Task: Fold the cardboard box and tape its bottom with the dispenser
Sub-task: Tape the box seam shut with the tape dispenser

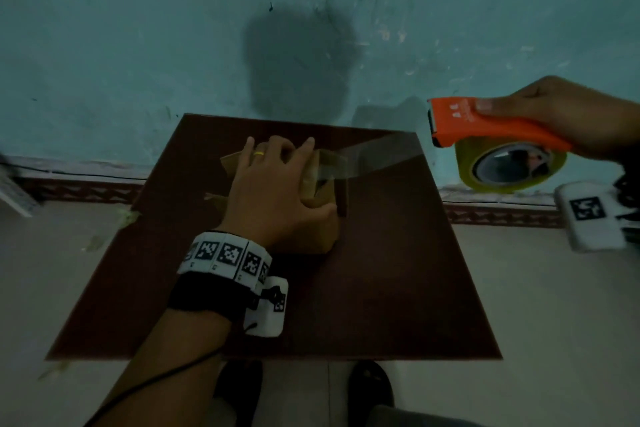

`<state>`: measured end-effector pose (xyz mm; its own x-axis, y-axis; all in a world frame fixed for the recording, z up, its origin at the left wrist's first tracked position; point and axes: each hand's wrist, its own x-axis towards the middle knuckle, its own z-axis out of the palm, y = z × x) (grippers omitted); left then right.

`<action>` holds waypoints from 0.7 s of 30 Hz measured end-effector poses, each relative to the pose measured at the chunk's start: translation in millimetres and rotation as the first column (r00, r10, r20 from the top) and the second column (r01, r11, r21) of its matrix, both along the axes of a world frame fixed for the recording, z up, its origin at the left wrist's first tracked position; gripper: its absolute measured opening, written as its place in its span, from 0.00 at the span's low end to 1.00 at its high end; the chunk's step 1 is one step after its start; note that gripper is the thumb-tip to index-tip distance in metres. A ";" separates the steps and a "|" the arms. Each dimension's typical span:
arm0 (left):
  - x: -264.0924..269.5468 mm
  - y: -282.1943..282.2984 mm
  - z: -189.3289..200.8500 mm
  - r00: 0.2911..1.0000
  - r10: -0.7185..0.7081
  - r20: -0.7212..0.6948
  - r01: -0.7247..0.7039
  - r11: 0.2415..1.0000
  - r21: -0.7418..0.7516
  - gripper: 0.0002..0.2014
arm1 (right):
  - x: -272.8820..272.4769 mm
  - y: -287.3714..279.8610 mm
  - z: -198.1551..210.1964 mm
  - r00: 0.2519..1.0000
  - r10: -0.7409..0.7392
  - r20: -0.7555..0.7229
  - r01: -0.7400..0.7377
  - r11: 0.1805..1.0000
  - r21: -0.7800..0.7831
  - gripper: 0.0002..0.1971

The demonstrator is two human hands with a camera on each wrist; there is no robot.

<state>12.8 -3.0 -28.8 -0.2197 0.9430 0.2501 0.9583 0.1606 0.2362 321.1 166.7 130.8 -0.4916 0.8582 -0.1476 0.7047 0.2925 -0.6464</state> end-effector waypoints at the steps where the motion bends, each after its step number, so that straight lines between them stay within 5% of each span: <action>1: -1.8 -1.7 3.2 0.993 0.022 0.114 -0.027 0.999 0.044 0.56 | -4.8 -3.0 6.3 1.000 0.006 -0.016 -0.006 1.000 0.017 0.52; 3: -5.3 -3.6 3.6 0.921 0.027 0.389 -0.092 0.985 0.149 0.55 | -14.2 -7.1 15.3 0.999 0.016 -0.050 -0.014 0.999 0.030 0.54; 5: -4.6 -7.9 -2.9 0.773 -0.033 0.633 -0.151 0.960 0.235 0.54 | -27.0 -11.9 21.2 0.997 0.025 -0.076 -0.023 0.999 0.035 0.59; 8: 4.1 -15.1 -21.5 0.613 -0.089 0.785 -0.147 0.963 0.224 0.54 | -48.6 -19.7 31.0 0.994 0.098 -0.052 -0.095 0.994 0.061 0.56; 11: 7.8 -16.3 -41.9 0.654 -0.113 0.748 -0.038 0.983 0.182 0.56 | -68.7 -29.0 37.6 0.984 0.176 0.030 -0.178 0.979 0.100 0.47; 14: 4.1 -14.4 -54.4 0.607 -0.093 0.789 -0.002 0.993 0.118 0.56 | -85.9 -37.1 34.6 0.970 0.199 0.142 -0.214 0.972 0.101 0.40; 21: 0.4 -15.6 -79.8 0.598 -0.110 0.794 0.023 0.993 0.120 0.33 | -106.7 -46.0 21.4 0.941 0.224 0.254 -0.248 0.966 0.068 0.40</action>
